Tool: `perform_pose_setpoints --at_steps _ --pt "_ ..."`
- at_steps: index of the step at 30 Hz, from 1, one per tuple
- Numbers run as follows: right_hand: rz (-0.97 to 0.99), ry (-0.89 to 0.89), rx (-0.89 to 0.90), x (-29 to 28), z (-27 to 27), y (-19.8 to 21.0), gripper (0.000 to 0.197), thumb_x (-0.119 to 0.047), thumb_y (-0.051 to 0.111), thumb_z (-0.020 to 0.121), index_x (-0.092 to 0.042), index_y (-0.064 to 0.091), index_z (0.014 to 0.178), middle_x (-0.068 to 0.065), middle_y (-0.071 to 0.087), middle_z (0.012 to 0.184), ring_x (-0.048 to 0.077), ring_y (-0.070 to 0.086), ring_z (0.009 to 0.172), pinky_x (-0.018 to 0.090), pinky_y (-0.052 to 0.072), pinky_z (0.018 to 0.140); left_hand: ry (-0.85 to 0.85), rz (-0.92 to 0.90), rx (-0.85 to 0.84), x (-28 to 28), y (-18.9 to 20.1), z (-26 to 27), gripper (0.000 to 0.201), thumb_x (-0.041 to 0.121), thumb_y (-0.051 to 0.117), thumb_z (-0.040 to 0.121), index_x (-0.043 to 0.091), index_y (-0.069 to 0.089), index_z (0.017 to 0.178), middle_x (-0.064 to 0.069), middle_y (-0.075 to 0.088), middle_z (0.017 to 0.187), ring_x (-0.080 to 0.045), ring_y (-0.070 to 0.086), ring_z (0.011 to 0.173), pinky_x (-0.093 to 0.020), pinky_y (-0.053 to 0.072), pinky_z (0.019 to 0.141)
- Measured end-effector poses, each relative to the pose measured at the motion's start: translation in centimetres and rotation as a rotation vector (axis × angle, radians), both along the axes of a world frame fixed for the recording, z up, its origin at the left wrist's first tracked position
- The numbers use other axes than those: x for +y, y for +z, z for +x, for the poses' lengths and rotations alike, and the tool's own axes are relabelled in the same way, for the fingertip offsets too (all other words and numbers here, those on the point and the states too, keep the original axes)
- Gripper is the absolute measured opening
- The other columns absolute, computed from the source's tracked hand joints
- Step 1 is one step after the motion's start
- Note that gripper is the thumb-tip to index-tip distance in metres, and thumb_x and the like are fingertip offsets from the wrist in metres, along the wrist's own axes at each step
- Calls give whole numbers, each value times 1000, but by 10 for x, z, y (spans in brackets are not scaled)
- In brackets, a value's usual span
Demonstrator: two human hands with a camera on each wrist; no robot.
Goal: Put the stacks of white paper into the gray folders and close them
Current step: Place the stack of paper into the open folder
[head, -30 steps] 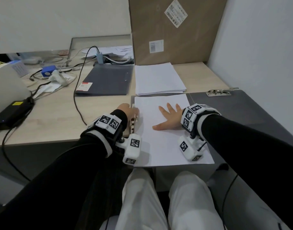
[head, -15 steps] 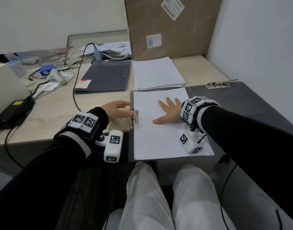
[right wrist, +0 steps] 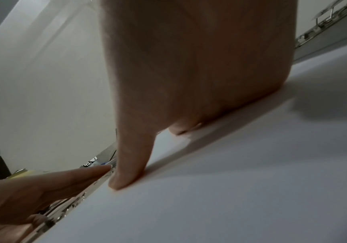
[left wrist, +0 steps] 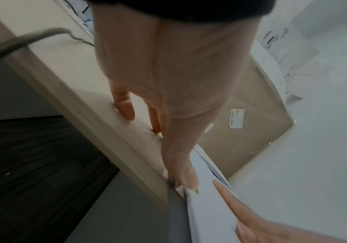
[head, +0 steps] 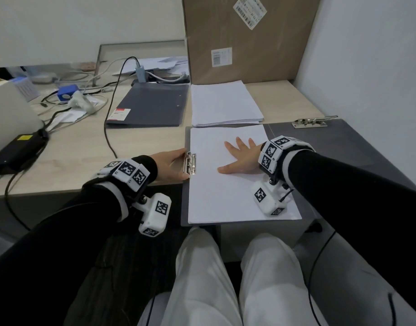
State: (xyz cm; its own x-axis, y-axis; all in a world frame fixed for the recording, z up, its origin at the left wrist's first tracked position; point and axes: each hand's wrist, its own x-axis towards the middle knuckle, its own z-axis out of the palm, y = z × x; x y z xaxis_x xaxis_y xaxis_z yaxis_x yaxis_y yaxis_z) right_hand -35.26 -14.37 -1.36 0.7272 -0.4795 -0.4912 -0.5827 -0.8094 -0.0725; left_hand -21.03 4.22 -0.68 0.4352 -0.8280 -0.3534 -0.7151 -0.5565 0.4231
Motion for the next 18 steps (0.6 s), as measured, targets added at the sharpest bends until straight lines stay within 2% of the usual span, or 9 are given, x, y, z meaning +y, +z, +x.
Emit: perform_pose_setpoints --at_steps 4,6,7,9,12,14,15,16,18 --pt "70 -41 -38 -4 2 0 82 -75 25 85 -39 -9 150 -5 -16 160 29 -14 148 51 -9 116 21 -30 75 -1 1 1 115 65 55 46 21 23 148 2 41 148 -17 37 137 -36 27 117" --pt "109 -51 -60 -10 5 0 78 -69 25 89 -36 -6 151 -3 -14 161 30 -12 148 50 -8 117 62 -29 139 -3 4 1 111 59 66 51 20 27 147 3 39 149 -15 34 139 -32 26 116" --pt "147 -53 -69 -14 8 4 77 -67 28 90 -32 -2 152 -2 -10 161 28 -9 149 48 -6 119 103 -9 155 -7 8 2 100 52 71 60 20 30 146 3 40 148 -15 35 138 -31 29 112" --pt "199 -73 -138 -27 13 13 70 -53 37 95 -19 16 152 1 10 161 22 8 150 39 6 121 226 -21 176 -18 14 9 71 37 66 82 17 37 143 1 46 143 -18 41 133 -31 35 103" --pt "231 -346 -389 -55 23 29 46 -27 55 91 -8 51 134 10 49 143 27 45 133 35 38 105 427 -145 158 -48 24 26 49 28 56 91 10 48 136 -7 57 114 -20 53 107 -27 47 80" --pt "226 -457 -484 -76 31 35 42 -16 54 90 -4 54 130 14 53 138 30 49 128 34 42 101 477 -226 149 -71 31 36 45 24 54 92 9 49 134 -5 53 108 -19 50 97 -20 43 65" --pt "224 -487 -512 -86 37 36 42 -13 52 91 0 53 131 17 52 137 31 49 128 35 42 102 497 -255 154 -84 31 42 46 23 54 92 8 48 136 -5 54 111 -19 51 99 -20 44 66" --pt "215 -507 -528 -98 42 37 42 -10 51 91 5 51 130 20 51 137 33 49 127 36 41 103 520 -278 164 -98 31 49 48 21 53 92 7 46 138 -7 55 119 -22 53 106 -25 49 75" --pt "260 -552 -589 -119 54 34 44 -8 54 90 10 48 130 22 50 137 35 49 125 42 42 106 550 -299 165 -123 29 58 51 19 52 93 6 42 141 -11 48 140 -27 48 126 -34 44 104"
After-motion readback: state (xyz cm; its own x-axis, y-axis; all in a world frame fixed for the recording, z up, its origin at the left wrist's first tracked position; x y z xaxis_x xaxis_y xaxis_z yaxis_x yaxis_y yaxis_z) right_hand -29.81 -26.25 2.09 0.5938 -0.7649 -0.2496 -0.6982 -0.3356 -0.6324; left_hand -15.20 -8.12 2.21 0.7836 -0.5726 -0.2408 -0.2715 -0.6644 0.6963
